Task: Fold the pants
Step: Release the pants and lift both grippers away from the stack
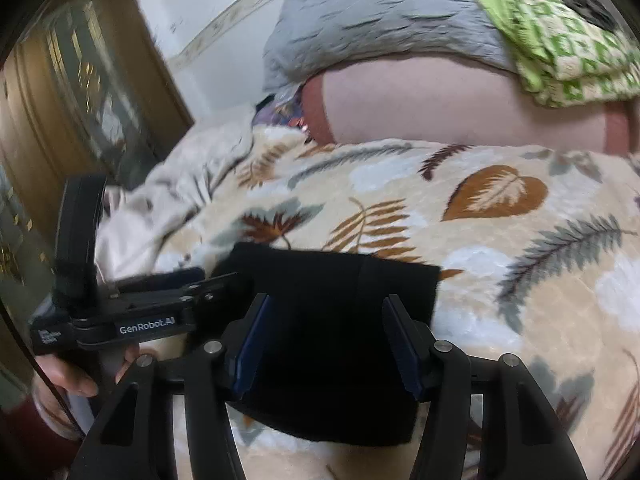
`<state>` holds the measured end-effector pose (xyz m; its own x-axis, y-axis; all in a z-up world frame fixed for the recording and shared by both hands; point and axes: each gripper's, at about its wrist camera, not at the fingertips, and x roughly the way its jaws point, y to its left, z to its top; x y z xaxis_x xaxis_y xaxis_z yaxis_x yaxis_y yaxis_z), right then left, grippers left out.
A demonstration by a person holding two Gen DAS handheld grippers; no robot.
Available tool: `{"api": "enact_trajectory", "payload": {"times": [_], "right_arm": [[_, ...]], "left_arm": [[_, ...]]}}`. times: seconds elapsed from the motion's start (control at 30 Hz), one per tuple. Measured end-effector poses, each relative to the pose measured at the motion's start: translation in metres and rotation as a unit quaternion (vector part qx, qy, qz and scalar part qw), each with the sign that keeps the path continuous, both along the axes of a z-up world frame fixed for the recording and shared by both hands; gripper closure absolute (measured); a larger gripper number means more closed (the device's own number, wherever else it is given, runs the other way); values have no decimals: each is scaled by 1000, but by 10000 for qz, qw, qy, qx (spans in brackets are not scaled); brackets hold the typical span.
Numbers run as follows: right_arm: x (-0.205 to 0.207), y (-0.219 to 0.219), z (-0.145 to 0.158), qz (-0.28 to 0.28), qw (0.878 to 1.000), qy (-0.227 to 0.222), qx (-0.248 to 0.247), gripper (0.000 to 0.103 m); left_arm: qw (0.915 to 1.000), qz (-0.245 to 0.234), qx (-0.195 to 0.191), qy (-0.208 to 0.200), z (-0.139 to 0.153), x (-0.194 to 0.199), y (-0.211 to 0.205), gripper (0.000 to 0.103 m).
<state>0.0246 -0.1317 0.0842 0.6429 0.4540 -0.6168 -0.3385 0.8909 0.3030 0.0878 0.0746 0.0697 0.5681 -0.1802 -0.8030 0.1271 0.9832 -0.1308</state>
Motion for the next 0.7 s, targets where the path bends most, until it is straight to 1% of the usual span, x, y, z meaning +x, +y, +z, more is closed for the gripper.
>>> {"api": "enact_trajectory", "payload": {"times": [0.03,0.07,0.1,0.17,0.2,0.23,0.33,0.4,0.57,0.63,0.67,0.7], "right_arm": [[2,2,-4,-9,9999,8,-101,45],[4,5,-9,-65,9996,37,-283,45],[11,7,-18,-202,9982,113,-551,45],[19,6,-30,-312,9965,288,-722,44],[23,3,-38,-288,9967,392,-647,43],[25,1,-41,-282,9972,396,-567,42],[33,-3,-47,-239,9980,441,-379,39],[36,-4,-47,-211,9980,474,-361,38],[27,0,-37,-316,9975,403,-477,38],[17,-1,-31,-485,9974,321,-432,35],[12,-1,-28,-569,9971,282,-424,30],[5,-3,-24,-674,9966,221,-421,28]], "left_arm": [[10000,-9,46,23,-3,0,-2,32],[9998,2,180,0,-7,1,-5,32],[9996,8,297,-16,-10,2,-7,32],[9994,-13,357,-24,-15,5,-10,30],[9994,-14,358,-29,-17,7,-10,28],[9994,-13,339,-19,-20,8,-10,27],[9997,42,231,36,-27,14,-11,23],[9998,88,172,76,-27,15,-11,22],[9998,129,175,-10,-22,9,-10,22],[9997,172,159,-60,-18,4,-9,22],[9997,165,161,-104,-15,0,-9,22],[9996,146,181,-158,-12,-4,-8,22]]}}
